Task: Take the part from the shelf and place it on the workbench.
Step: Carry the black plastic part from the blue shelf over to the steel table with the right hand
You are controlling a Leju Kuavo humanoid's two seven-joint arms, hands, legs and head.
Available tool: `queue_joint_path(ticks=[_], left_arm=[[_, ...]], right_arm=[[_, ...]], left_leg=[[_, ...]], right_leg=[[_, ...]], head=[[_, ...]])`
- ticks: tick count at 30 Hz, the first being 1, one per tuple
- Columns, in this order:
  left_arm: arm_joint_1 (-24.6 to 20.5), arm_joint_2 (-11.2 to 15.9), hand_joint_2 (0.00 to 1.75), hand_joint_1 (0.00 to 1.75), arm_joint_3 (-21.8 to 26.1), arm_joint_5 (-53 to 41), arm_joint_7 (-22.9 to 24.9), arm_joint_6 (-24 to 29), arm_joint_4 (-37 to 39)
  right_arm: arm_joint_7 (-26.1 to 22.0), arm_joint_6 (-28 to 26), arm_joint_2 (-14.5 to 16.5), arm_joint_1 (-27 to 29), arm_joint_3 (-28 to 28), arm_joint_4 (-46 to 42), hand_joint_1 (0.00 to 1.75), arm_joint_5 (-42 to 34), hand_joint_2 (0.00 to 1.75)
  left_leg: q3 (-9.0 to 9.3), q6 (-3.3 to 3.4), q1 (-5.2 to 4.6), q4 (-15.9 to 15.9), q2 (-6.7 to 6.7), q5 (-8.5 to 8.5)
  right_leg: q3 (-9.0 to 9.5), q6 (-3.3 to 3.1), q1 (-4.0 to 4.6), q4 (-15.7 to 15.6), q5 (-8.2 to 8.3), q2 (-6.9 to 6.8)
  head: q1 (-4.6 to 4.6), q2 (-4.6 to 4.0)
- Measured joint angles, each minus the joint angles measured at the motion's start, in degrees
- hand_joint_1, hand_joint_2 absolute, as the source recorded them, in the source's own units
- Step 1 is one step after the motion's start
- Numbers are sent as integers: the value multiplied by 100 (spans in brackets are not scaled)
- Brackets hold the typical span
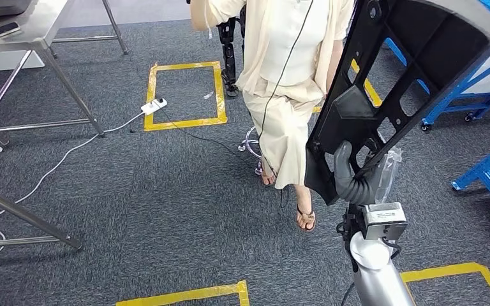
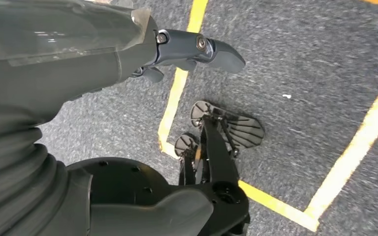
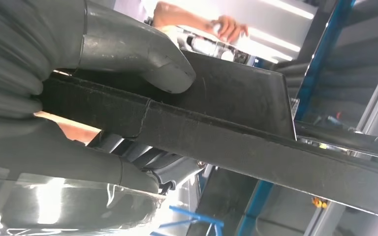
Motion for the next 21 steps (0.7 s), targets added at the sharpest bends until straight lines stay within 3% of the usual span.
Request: queue_joint_path(ticks=[2,4,6,8,9,10,12,13,15,17,19,21], left_arm=[[6,-4,175,0,-12,-27,-24,-12,2],[6,-15,175,0,-22,-38,-36,-17,4],[-9,-26,175,0,-36,-43,-50,-22,5],[-15,-34,175,0,-46,-48,-57,-32,5],[-12,-39,175,0,-48,-50,-57,-36,7],[-9,-44,175,0,-49,-52,-57,-41,8],[-9,-50,175,0,-50,-53,-58,-56,9],[-11,-49,175,0,-51,-53,-58,-63,9],[-8,-43,175,0,-51,-53,-63,-72,9],[16,-41,175,0,-51,-53,-67,-76,11],[35,-41,175,0,-52,-53,-67,-76,13],[23,-41,175,0,-53,-53,-67,-76,14]], right_arm=[[-1,-2,-17,-28,7,23,175,-14,175],[-3,-3,-43,-54,17,39,175,-21,175],[-7,-9,-93,-61,22,61,175,-22,175],[-8,-17,-134,-57,25,91,175,-28,175],[-8,-21,-147,-55,26,104,175,-30,175],[-8,-25,-156,-55,27,111,175,-31,175],[-8,-33,-172,-55,31,114,175,-31,175],[-8,-38,-178,-55,34,114,175,-31,175],[-8,-43,-187,-51,43,115,175,-31,175],[-8,-46,-191,-52,50,115,175,-31,175],[-8,-48,-190,-59,56,113,175,-31,175],[-8,-49,-192,-59,56,111,175,-31,175]], left_leg=[[-2,44,9,-58,-118,49],[38,99,52,-162,-231,123],[53,135,80,-215,-347,171],[41,136,90,-213,-489,185],[41,126,95,-211,-565,189],[44,112,105,-207,-640,193],[42,53,136,-183,-790,191],[25,8,141,-155,-862,180],[-36,-84,138,-115,-974,179],[-88,-154,162,-113,-1045,202],[-178,-193,174,49,-849,95],[-457,-206,165,651,-522,-246]], right_leg=[[-9,38,2,5,-13,-64],[-96,79,-21,195,-120,155],[-391,85,-73,831,-406,494],[-742,117,-123,1549,-657,605],[-807,167,-152,1673,-665,613],[-757,236,-184,1553,-574,619],[-403,398,-278,776,-233,742],[-236,438,-304,399,-92,838],[-80,411,-312,35,32,959],[-82,315,-287,36,60,866],[-81,224,-283,33,81,758],[-81,141,-248,28,79,638]], head=[[-2,0],[1,0],[13,0],[21,0],[21,0],[20,0],[24,0],[29,0],[33,0],[27,0],[14,0],[-1,0]])
